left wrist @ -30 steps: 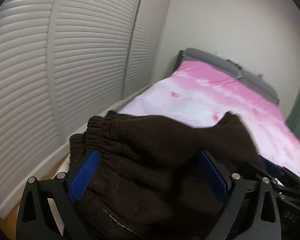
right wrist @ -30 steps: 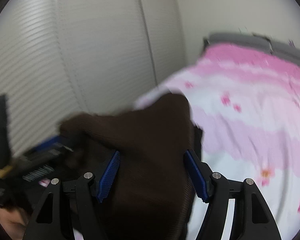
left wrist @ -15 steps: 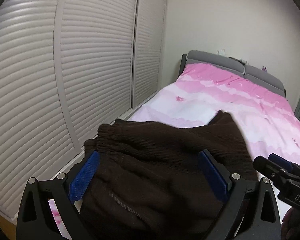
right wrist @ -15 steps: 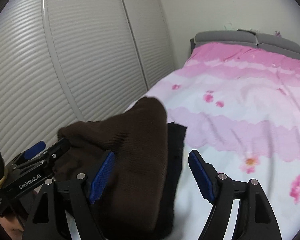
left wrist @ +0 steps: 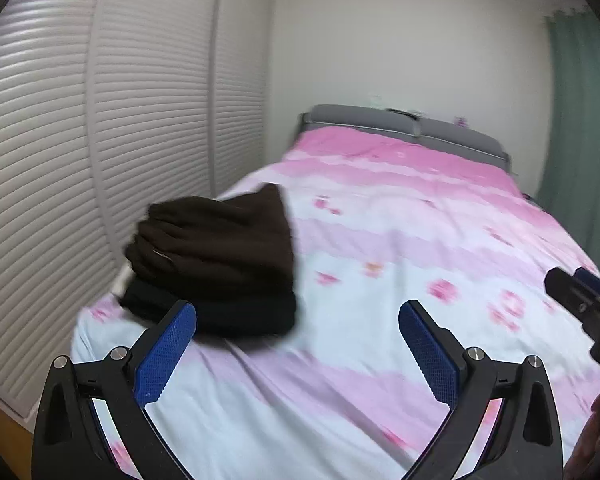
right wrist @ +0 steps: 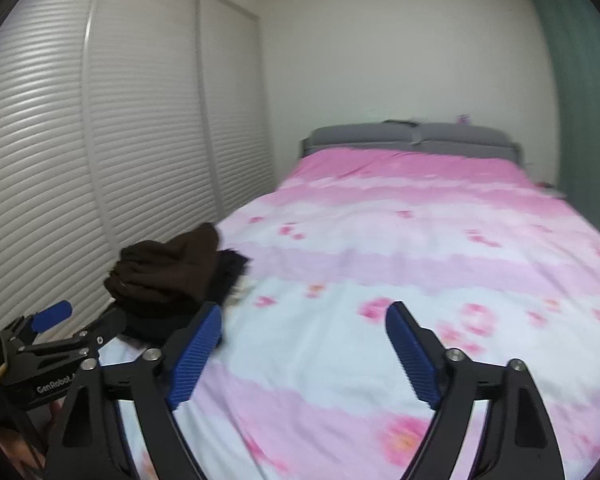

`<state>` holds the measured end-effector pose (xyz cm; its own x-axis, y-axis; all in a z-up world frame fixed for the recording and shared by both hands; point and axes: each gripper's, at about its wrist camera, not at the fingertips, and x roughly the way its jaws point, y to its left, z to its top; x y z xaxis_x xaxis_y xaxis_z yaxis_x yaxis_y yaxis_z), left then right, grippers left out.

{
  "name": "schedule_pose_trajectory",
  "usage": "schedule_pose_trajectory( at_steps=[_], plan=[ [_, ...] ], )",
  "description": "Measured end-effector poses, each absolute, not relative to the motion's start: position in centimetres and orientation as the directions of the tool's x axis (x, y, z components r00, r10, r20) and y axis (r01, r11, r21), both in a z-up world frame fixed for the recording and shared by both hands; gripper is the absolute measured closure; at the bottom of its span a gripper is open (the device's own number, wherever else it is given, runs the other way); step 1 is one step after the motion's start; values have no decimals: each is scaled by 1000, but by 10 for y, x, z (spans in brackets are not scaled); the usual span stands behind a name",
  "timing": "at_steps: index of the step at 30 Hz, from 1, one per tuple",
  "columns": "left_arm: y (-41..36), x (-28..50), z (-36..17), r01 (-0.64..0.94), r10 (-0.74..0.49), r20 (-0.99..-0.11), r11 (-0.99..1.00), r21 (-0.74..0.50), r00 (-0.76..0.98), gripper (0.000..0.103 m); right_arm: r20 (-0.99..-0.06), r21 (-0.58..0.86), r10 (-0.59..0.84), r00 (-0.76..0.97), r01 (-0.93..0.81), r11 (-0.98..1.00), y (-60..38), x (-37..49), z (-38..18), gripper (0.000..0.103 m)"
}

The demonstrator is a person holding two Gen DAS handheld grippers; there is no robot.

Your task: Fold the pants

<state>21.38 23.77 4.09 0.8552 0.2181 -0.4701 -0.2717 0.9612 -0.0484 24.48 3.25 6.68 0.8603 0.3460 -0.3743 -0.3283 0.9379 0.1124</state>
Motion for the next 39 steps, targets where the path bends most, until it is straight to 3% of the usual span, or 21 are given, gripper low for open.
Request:
schedule_pose_trajectory(
  at_steps=[6,15,28,39],
  plan=[
    [131,153,47,-124,88,-457,991,-50,885,0,-359,103,199,912,-173,980,-75,153,76,7],
    [38,76,49,-15,1,-455,999,-28,891,0,-385,97,103,917,-70,993,-164,59,68,7],
    [14,2,32,-17,21,-490,1000,14,872,0,-378,80,90,921,-64,995,-186,-24,54,2],
    [4,-42,47,-14,43,-438,998,68,898,0,-364,81,95,927,-70,994,-186,-61,49,2]
  ],
)
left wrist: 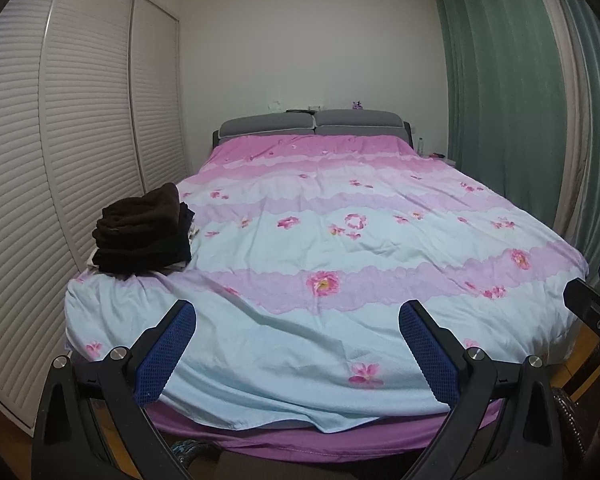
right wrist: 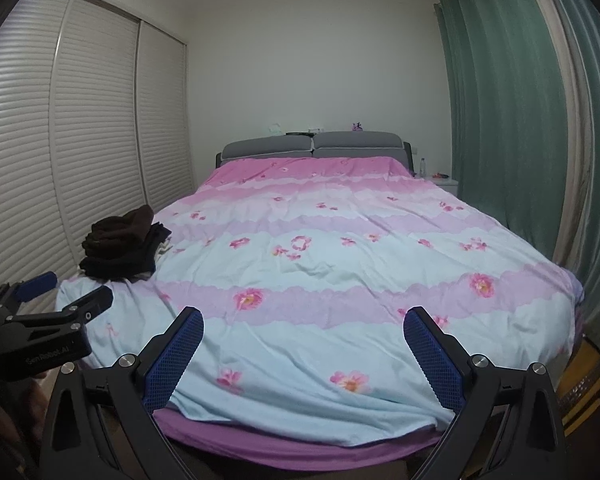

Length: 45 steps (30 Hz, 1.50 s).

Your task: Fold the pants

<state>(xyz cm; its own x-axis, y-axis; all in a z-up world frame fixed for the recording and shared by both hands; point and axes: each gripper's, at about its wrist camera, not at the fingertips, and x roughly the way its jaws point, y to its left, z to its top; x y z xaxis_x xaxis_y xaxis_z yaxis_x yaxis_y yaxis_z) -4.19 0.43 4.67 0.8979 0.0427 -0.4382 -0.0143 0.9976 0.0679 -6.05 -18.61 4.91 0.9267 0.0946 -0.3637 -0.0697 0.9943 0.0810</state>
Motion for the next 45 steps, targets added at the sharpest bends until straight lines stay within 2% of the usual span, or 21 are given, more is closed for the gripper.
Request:
schedule_pose_trajectory(
  at_steps=[45],
  plan=[
    [7,-45,48,-26,48,-453,998,54,890,0,-339,92,63,939,-34,995,-195,-63,60,2]
  ],
)
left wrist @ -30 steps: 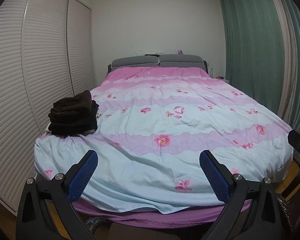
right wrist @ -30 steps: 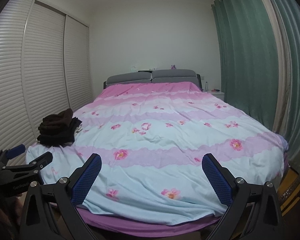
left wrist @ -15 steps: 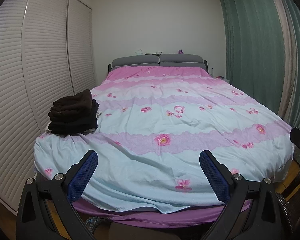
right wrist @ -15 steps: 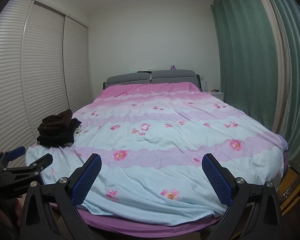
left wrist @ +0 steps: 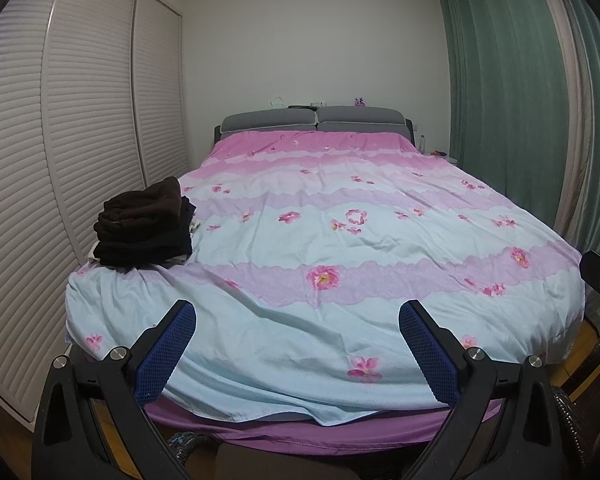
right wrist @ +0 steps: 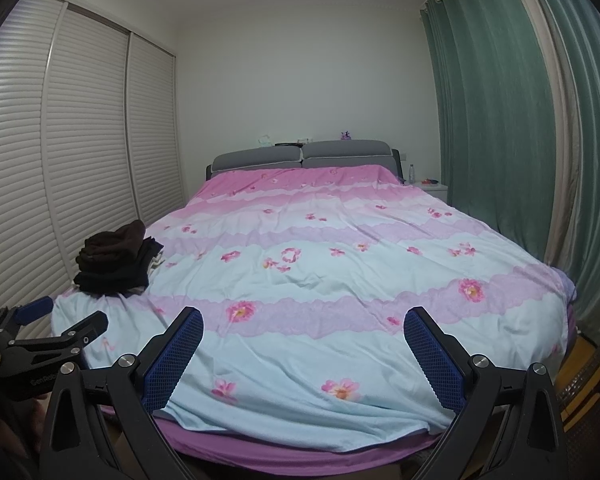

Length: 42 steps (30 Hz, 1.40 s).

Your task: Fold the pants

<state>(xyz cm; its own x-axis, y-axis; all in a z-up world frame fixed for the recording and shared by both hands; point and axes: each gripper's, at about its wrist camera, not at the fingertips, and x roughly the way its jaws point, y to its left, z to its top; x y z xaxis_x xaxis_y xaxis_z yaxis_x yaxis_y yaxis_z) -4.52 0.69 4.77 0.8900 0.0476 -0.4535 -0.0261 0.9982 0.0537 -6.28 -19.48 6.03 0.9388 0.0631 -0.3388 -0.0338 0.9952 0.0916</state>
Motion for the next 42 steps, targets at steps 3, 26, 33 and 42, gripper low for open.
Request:
schedule_pose_trajectory(
  at_steps=[3,26,33,42],
  plan=[
    [7,-45,48,-25,47,-454,998,53,890,0,-339,92,63,939,-33,995,-194,-63,60,2],
    [4,-44,48,-18,40,-463,999,51,885,0,-340,95,62,938,-31,995,-193,-63,60,2],
    [0,-43,48,-20,42,-468,998,52,883,0,-341,96,62,938,-30,995,-192,-63,60,2],
    [-1,-45,44,-11,32,-473,999,48,881,0,-340,97,62,938,-30,995,-191,-63,60,2]
  ],
)
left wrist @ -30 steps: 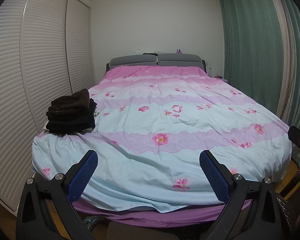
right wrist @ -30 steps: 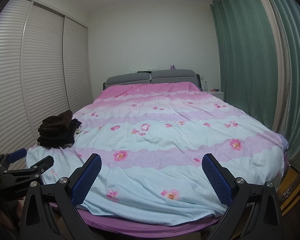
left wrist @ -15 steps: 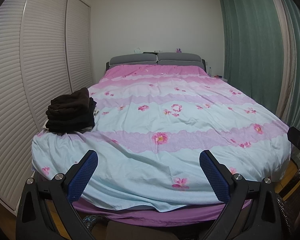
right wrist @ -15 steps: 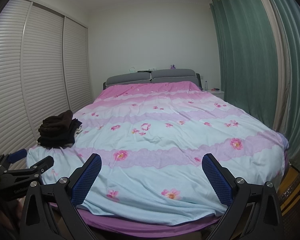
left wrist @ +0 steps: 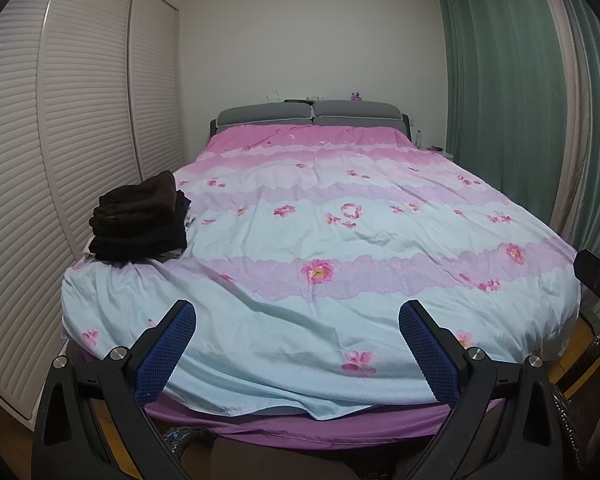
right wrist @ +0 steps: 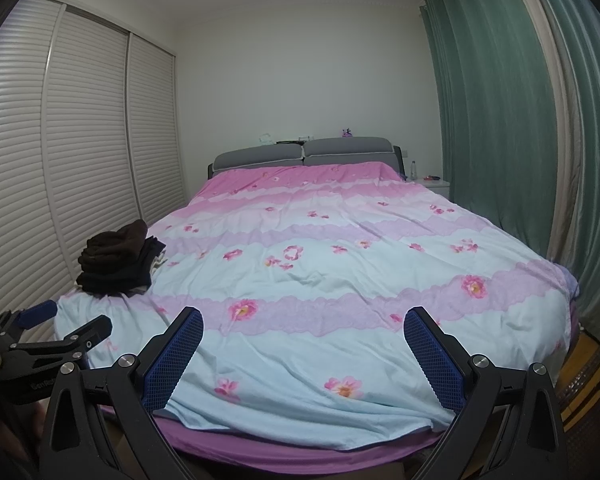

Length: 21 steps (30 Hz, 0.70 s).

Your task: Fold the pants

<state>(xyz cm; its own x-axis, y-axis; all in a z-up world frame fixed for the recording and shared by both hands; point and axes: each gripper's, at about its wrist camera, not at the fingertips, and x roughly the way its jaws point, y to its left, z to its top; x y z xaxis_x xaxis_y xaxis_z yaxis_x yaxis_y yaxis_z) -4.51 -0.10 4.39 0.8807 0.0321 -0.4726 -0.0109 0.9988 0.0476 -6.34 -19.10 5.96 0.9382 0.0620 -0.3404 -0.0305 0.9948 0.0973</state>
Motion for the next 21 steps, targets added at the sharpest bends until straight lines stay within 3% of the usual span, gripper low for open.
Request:
schedule_pose_trajectory(
  at_steps=[21],
  plan=[
    [-4,-51,50,9,31,-436,996,89,899,0,-341,100,62,938,-30,995,-183,-65,60,2]
  ],
)
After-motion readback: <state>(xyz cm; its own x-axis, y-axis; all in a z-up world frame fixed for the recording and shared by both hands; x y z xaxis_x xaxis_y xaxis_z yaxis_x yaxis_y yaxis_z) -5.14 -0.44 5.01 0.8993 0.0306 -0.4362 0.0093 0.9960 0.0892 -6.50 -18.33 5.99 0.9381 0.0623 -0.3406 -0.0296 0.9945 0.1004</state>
